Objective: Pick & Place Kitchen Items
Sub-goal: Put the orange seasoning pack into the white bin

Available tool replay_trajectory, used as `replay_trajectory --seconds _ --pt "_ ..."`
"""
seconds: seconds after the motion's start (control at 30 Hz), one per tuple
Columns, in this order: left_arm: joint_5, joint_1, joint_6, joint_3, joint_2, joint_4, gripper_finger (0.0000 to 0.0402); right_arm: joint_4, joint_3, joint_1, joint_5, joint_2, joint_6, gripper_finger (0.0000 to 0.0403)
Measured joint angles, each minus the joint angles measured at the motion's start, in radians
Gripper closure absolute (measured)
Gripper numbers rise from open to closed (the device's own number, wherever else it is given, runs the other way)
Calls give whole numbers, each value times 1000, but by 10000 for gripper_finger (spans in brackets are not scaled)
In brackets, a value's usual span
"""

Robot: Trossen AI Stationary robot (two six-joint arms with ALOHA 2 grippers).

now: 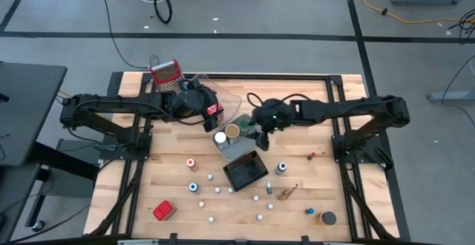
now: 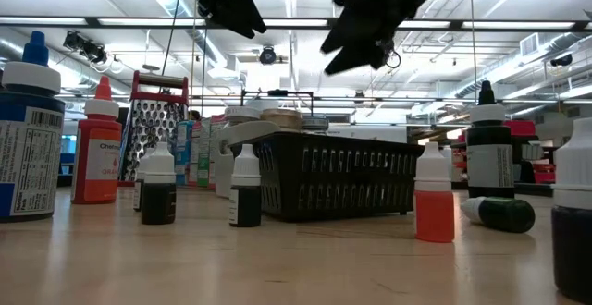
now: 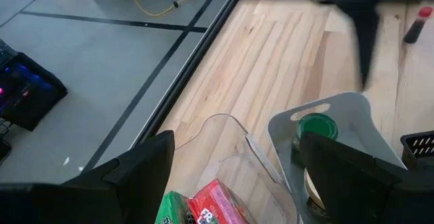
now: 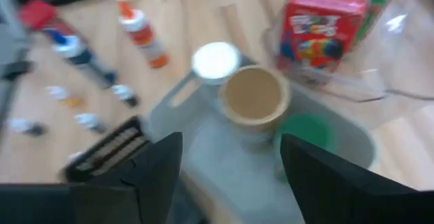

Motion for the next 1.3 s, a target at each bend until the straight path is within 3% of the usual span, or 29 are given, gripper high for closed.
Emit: replay_trajectory --seconds 0.33,0.6,0.93,1.3 --pt "0 0 -26 0 0 0 74 -131 0 143 -9 -172 4 160" --pt "0 0 -26 0 0 0 74 -207 0 307 -17 -212 -21 160" --pt "0 0 -52 0 0 0 74 -266 0 465 -280 -212 -108 160" --pt "0 0 -52 0 0 1 74 -151 -150 560 -297 -210 -134 160"
